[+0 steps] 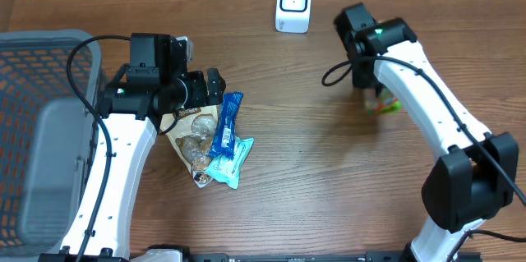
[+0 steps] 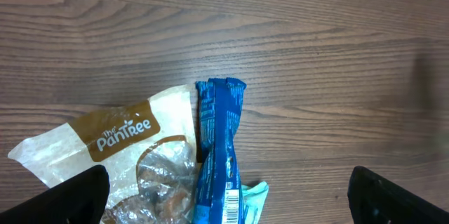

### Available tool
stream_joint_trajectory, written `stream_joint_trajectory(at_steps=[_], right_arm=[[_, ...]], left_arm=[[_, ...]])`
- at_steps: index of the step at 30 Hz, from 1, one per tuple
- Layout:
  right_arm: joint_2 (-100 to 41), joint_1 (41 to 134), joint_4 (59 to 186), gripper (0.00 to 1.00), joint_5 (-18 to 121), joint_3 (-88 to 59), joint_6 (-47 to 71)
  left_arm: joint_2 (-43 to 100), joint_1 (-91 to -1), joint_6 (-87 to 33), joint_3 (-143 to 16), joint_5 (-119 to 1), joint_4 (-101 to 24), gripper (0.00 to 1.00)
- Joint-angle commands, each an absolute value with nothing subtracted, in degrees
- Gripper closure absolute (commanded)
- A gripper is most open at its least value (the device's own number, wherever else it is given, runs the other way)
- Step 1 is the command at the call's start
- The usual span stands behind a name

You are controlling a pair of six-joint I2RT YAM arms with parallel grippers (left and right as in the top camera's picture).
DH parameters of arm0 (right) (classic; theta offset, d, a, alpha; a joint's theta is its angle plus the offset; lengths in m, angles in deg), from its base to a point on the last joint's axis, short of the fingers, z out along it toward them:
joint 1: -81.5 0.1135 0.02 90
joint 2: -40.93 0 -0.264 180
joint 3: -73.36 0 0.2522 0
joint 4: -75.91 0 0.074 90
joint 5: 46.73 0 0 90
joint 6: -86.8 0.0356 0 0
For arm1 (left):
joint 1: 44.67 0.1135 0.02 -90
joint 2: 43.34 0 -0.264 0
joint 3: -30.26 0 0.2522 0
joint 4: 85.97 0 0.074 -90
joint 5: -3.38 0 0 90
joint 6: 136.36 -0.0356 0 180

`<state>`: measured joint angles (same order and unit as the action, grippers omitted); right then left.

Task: Scan the item barcode

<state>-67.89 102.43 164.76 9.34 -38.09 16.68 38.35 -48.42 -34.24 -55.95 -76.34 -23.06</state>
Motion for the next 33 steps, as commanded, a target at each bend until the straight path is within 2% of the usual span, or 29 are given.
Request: stream_joint_trajectory(at_steps=[1, 7, 16, 26, 27, 28, 30, 31, 33], right_arm=[[-67.3, 106.0, 165.2, 0.96, -5.7, -40.9, 12.9], [-74.0, 109.3, 166.5, 0.96, -6.7, -40.9, 12.9], [-86.1, 114.5, 177.3, 0.96, -19.9, -40.9, 18.1], [-87.1, 124.1, 173.3, 0.95, 5.6, -40.9, 18.5], [-87.1, 125.4, 172.2, 0.86, 9.0, -40.9, 18.4], [-87.1, 126.3, 171.5, 0.71, 11.9, -40.9, 18.4], [-87.1, 128.5, 170.2, 0.35, 19.0, -41.0, 18.5], [-87.1, 129.0, 170.1, 0.29, 21.4, -41.6, 18.6], [-86.7, 129.1, 170.6, 0.25, 24.5, -43.3, 21.5]], left_arm=[[39.0, -48.5, -33.9, -56.0, -75.9, -23.5, 0.01], [39.8, -48.5, -33.8, -56.0, -75.3, -24.5, 0.00], [42.4, -48.5, -33.8, -56.0, -72.8, -24.1, 0.00], [46.8, -48.4, -33.9, -56.0, -72.8, -22.5, 0.00], [46.9, -48.4, -33.9, -56.0, -72.8, -22.3, 0.00], [46.9, -48.4, -33.9, -56.0, -72.8, -22.1, 0.00], [46.9, -48.4, -34.2, -56.0, -72.9, -21.9, 0.00], [46.9, -48.4, -34.4, -56.0, -72.9, -21.9, 0.00], [46.9, -48.4, -34.6, -56.0, -73.1, -21.9, 0.00]])
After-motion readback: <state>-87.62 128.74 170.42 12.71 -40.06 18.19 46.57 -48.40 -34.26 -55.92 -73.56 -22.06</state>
